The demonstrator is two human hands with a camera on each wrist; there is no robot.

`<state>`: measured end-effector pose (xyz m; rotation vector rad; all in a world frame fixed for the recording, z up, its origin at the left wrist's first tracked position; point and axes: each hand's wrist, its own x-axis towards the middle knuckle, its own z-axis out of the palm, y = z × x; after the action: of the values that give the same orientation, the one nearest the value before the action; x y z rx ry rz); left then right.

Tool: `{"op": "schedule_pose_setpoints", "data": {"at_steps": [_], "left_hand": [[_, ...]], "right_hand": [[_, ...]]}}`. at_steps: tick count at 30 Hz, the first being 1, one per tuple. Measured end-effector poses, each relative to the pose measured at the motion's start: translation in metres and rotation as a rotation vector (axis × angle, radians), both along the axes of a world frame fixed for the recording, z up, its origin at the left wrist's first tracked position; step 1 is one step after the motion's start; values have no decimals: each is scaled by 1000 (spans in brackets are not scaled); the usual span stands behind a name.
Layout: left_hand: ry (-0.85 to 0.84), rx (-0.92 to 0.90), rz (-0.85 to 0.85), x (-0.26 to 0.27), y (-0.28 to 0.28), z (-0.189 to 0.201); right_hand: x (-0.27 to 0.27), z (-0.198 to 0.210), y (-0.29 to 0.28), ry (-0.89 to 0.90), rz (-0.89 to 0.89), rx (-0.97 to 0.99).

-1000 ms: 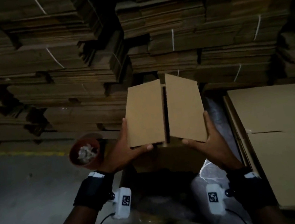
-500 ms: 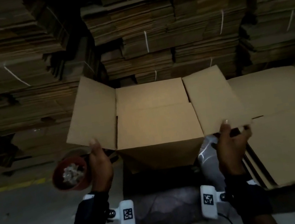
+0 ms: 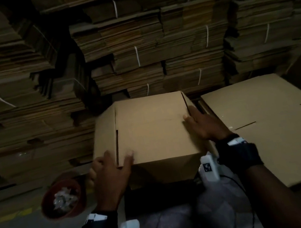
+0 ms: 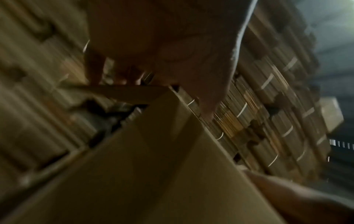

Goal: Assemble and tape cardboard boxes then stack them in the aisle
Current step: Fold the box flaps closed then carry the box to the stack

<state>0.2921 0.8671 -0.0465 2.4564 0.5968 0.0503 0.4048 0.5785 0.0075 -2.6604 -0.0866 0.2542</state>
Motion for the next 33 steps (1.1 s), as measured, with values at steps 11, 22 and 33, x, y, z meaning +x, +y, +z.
{"op": "schedule_pose_setpoints", "data": {"at_steps": [11,22,33], "left_hand": [[-202,-248,79,35,37,-14],[-360,-213,-297,112,14,30],[-88,367,-1012,85,-23,49]], "right_hand": [[-26,-21,-26,-149,75,9],[-68,-28,-10,-431,293,-278],[-56,-23,-7,-292,334,-174]]}}
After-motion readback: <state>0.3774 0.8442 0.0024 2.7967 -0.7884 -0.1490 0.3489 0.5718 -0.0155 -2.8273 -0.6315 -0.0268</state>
